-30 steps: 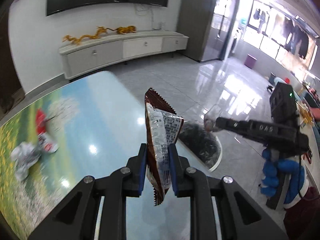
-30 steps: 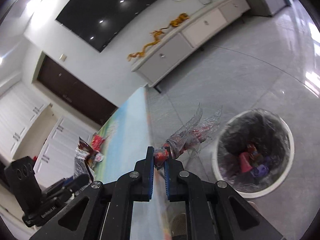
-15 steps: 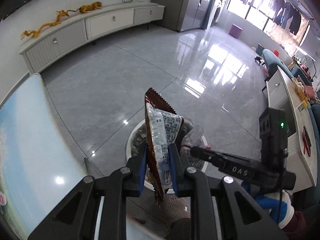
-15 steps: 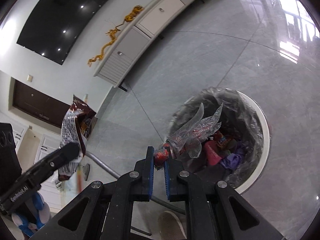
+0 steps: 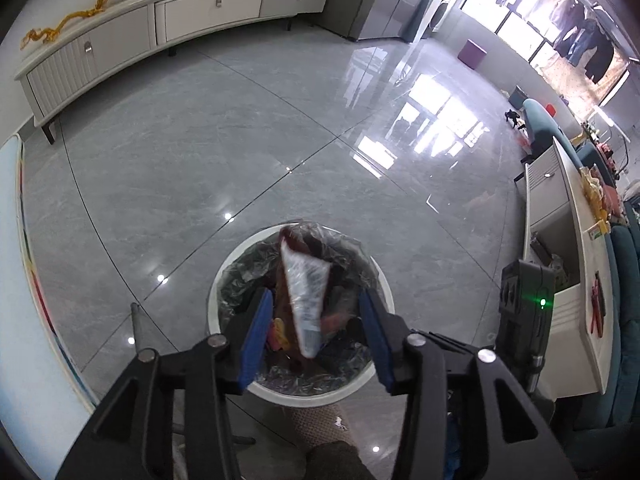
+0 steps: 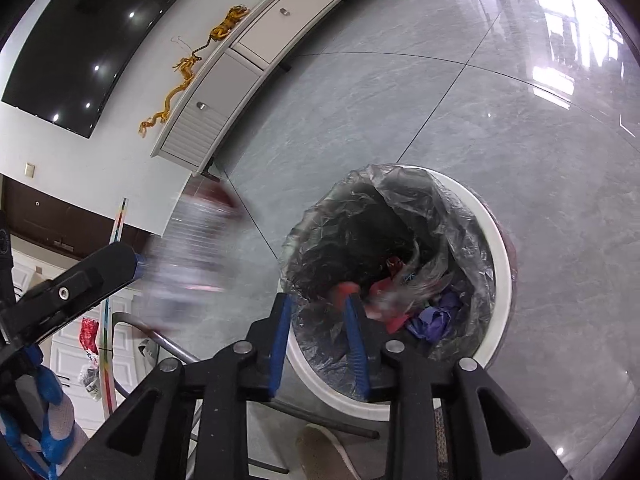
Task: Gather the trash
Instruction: 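Carry both items to the bin and open both grippers over it, then move both tools back to the table toward the white bag and red wrapper, then grasp the white plastic bag with the left gripper while the right grasps the red wrapper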
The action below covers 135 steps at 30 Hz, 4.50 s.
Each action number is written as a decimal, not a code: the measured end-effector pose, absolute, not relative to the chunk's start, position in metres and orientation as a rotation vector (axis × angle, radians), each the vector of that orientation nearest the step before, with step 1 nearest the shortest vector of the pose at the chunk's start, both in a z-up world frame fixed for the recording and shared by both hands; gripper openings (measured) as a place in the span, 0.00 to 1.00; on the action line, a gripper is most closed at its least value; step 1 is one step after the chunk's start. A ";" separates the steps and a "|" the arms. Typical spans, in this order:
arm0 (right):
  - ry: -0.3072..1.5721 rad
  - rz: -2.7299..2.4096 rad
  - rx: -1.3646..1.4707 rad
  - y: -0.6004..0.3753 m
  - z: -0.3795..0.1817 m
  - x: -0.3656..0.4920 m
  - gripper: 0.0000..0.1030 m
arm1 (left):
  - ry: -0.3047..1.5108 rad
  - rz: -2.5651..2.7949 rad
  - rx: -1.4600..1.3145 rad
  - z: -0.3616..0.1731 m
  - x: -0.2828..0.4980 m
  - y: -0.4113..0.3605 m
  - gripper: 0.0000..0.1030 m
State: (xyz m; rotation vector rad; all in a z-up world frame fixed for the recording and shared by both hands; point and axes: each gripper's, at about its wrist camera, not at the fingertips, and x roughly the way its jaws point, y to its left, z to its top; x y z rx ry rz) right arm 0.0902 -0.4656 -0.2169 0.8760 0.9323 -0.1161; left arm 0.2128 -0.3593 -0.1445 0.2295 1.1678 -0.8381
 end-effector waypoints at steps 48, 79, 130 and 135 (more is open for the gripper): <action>0.650 -0.107 0.504 -0.330 -0.003 0.038 0.46 | 0.680 -0.549 -0.089 0.014 0.122 -0.053 0.57; 0.717 0.005 0.324 -0.251 -0.009 0.061 0.49 | 0.468 -0.093 -0.005 0.020 0.106 0.096 0.65; 0.916 0.196 0.244 -0.194 -0.081 0.156 0.50 | 0.786 -0.356 -0.045 -0.084 0.198 0.114 0.66; 0.921 0.239 0.234 -0.184 -0.084 0.176 0.50 | 0.811 -0.365 -0.046 -0.092 0.228 0.108 0.67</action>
